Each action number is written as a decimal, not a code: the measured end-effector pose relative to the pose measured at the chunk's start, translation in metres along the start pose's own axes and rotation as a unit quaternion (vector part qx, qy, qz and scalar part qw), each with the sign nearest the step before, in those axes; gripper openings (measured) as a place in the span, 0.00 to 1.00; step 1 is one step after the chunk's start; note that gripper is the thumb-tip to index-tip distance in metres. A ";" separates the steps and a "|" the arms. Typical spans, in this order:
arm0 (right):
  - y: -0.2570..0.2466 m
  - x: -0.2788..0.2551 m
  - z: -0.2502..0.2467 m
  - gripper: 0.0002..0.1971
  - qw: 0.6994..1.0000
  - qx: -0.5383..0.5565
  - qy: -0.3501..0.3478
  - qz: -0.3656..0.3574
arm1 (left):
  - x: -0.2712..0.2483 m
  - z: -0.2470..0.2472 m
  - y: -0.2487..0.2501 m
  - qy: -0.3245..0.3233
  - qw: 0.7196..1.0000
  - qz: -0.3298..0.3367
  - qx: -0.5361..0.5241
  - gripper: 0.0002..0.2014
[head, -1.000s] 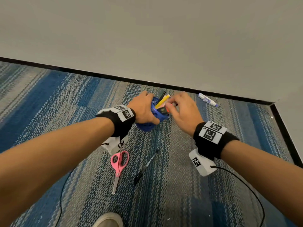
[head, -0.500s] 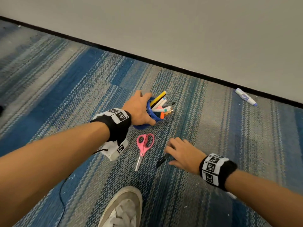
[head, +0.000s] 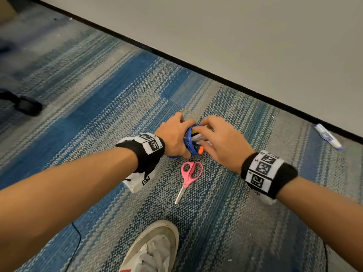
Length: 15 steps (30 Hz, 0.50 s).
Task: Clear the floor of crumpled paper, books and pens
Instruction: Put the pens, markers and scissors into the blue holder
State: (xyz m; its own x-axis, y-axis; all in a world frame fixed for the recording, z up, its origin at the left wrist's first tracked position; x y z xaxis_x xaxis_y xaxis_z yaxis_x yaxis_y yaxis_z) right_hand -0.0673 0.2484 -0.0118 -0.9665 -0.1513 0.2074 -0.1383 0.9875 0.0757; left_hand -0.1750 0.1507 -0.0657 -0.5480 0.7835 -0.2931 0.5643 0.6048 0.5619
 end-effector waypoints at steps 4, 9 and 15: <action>-0.038 -0.012 0.009 0.06 0.987 -0.003 0.055 -0.151 | -0.001 -0.006 -0.006 0.013 0.999 -0.026 -0.040 0.46; -0.063 -0.067 0.083 0.39 0.943 -0.076 -0.208 -0.247 | 0.001 0.000 -0.001 0.000 1.000 -0.018 -0.025 0.47; -0.020 -0.092 0.076 0.17 0.957 -0.153 -0.184 -0.163 | 0.008 0.005 0.012 -0.004 1.000 -0.008 0.017 0.46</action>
State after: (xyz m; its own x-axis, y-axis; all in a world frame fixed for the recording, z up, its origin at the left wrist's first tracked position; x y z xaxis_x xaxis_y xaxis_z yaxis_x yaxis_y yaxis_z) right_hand 0.0078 0.2455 -0.1070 -0.9013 -0.3678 -0.2288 -0.4301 0.8228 0.3714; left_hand -0.1693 0.1647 -0.0648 -0.5519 0.7749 -0.3082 0.5761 0.6214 0.5310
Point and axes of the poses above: each hand's wrist, its own x-axis towards the middle knuckle, its own z-axis out of the palm, y = z × x, the point moved 5 cm from there along x, towards the middle knuckle, and after that the axes turned 14 degrees about -x, right-handed, at the moved point
